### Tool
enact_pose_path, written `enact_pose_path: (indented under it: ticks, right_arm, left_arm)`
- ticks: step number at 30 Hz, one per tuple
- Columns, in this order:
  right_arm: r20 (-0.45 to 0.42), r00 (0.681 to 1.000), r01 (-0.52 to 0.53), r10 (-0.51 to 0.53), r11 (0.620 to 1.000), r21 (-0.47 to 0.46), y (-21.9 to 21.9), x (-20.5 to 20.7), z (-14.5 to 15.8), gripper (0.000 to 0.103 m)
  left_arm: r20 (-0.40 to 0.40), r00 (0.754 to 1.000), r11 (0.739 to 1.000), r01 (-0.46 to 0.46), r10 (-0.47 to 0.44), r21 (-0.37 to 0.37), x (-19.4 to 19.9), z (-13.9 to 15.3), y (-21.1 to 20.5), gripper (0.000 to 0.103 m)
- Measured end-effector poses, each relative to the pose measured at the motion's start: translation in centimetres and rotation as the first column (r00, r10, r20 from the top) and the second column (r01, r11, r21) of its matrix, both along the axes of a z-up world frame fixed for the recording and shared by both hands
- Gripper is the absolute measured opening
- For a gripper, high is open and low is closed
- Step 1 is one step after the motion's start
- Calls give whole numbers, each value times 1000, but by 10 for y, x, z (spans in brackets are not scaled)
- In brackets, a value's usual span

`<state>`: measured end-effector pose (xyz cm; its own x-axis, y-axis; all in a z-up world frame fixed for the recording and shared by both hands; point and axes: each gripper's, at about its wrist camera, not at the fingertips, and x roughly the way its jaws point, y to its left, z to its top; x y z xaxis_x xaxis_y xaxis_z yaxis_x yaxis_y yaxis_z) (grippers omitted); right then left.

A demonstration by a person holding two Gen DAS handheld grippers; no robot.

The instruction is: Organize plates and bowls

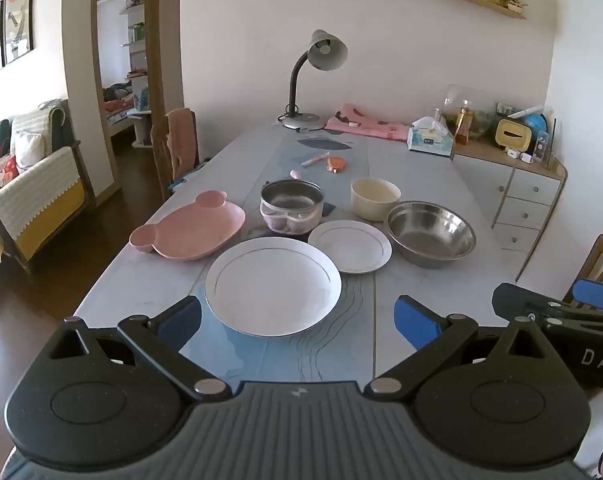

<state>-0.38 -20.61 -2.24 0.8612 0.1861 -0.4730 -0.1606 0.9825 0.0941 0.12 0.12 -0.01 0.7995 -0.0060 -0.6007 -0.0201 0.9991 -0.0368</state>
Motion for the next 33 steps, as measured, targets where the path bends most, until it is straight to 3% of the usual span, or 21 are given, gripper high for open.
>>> enact_pose_path:
  ticks: [6, 16, 33]
  right_arm:
    - [16, 1000, 7, -7, 1000, 15, -3, -1, 1, 102]
    - [25, 999, 20, -21, 1000, 22, -7, -6, 2, 102]
    - [39, 999, 20, -21, 999, 34, -13, -7, 6, 100]
  left_arm:
    - [6, 1000, 1000, 9, -9, -19, 2, 1, 8, 103]
    - [24, 1000, 1000, 10, -11, 28, -2, 3, -8, 103]
    - [28, 999, 1000, 18, -19, 23, 5, 6, -13, 103]
